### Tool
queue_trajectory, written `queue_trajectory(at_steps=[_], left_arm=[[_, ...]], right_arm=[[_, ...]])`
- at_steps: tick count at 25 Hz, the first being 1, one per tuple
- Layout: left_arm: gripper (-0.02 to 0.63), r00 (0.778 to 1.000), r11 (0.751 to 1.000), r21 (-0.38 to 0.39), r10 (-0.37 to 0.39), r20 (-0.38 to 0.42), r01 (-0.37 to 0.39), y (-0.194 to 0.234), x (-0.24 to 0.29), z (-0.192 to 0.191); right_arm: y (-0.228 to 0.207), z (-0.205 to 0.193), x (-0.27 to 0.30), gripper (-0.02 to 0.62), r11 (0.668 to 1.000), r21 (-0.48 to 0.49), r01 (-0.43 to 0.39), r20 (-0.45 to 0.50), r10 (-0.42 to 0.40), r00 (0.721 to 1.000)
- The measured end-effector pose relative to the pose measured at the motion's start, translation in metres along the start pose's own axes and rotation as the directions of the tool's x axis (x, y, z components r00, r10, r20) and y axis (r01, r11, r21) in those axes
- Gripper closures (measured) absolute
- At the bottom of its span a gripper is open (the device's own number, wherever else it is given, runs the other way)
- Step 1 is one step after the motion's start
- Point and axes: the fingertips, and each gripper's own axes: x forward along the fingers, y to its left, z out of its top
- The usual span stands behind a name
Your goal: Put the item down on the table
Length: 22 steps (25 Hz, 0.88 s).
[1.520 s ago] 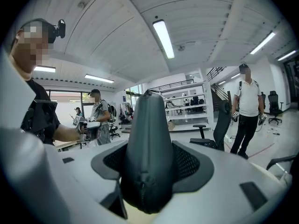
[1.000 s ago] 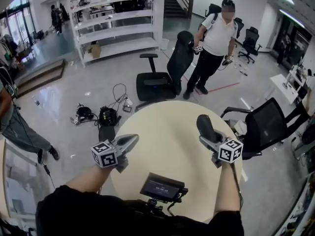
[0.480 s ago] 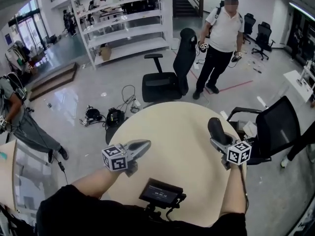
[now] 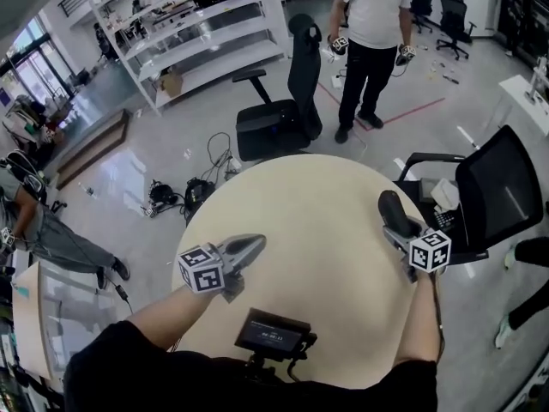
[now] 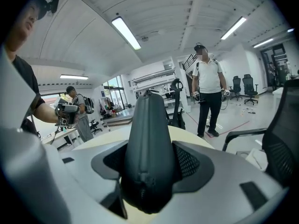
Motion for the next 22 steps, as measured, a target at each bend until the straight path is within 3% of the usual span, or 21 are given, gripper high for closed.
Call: queue_trajectory(at_steps=[8, 15, 22], left_arm=[[0.604, 0.997, 0.999, -0.036, -0.012, -0.080, 0.009, 0.020, 0.041, -0.042], [0.604, 0.992, 0.997, -0.061, -0.043, -0.116, 0.036, 0.023, 0.069, -0.062], [0.604, 0.990, 0.994, -0.090, -0.067, -0.121, 0.056, 0.022, 0.088, -0.072]], right_arm=[[-0.097, -0.045, -0.006, 0.310, 0.989, 0.048, 0.139, -0.062, -0.136, 0.989], [-0.136, -0.070, 0.002, 0.310, 0.982, 0.025, 0.188, -0.123, -0.184, 0.975], [-0.155, -0.094, 0.009, 0.310, 0.963, -0.114, 0.242, -0.231, -0.263, 0.937]])
